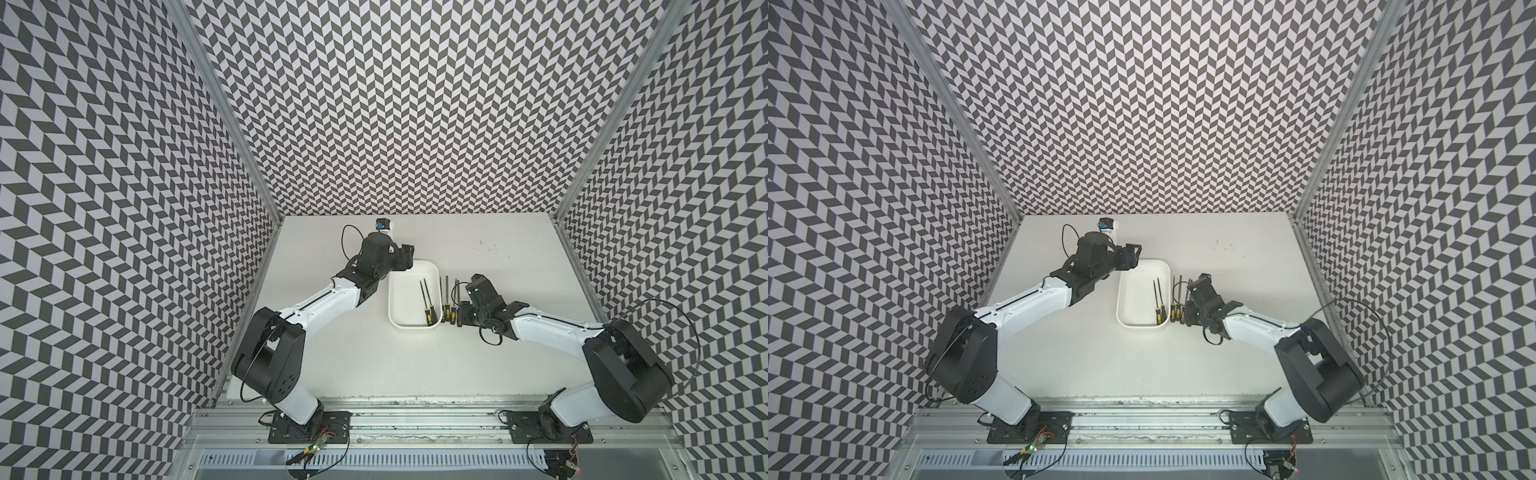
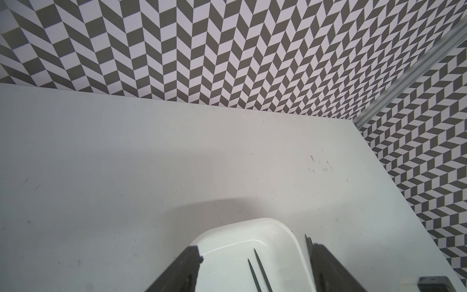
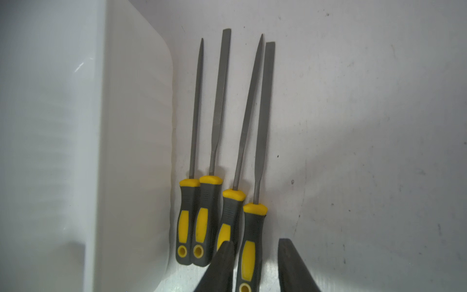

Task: Put the file tool into the storage box
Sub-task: Pick up the file tool from the center of the board.

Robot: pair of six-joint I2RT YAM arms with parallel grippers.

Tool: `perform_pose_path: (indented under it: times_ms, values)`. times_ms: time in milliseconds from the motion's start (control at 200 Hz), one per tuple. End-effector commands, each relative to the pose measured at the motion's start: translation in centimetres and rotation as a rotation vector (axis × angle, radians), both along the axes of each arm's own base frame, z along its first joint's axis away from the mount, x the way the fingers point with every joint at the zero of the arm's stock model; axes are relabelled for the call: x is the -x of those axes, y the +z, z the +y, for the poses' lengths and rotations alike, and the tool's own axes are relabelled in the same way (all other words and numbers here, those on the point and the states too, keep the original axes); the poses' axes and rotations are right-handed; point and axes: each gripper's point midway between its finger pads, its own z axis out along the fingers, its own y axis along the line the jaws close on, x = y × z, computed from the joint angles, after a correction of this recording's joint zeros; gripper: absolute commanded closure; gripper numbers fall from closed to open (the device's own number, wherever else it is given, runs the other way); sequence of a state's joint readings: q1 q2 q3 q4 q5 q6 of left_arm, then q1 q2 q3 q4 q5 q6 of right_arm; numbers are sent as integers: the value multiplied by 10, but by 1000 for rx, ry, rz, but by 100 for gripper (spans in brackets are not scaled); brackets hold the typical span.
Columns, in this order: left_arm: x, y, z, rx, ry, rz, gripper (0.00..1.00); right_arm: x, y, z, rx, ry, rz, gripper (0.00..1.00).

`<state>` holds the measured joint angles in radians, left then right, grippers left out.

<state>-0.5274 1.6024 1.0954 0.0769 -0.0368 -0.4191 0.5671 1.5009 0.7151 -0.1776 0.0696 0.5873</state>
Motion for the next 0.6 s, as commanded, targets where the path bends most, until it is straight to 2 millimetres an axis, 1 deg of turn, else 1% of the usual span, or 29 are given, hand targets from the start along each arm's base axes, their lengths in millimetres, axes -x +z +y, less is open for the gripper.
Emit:
perform_pose_path:
  times_ms: [0, 125, 275, 361, 451, 506, 596]
  values:
    - [0, 11, 1, 19, -2, -31, 26, -7, -2, 3, -9, 0, -13, 62]
    - [-1, 19, 3, 25, -1, -47, 26, -9, -9, 5, 16, 1, 4, 61]
    - [-2, 32, 9, 37, 11, -72, 26, -11, -23, -3, 75, -18, 21, 62]
    - [-2, 36, 10, 46, 9, -79, 26, -10, -29, -3, 88, -18, 34, 62]
    - [0, 36, 11, 49, 9, -80, 26, -11, -32, -3, 95, -16, 41, 62]
    - [0, 36, 12, 50, 10, -81, 26, -11, -34, -4, 108, -17, 46, 65]
    - [-1, 35, 14, 49, 13, -75, 26, -11, -39, -6, 133, -12, 60, 72]
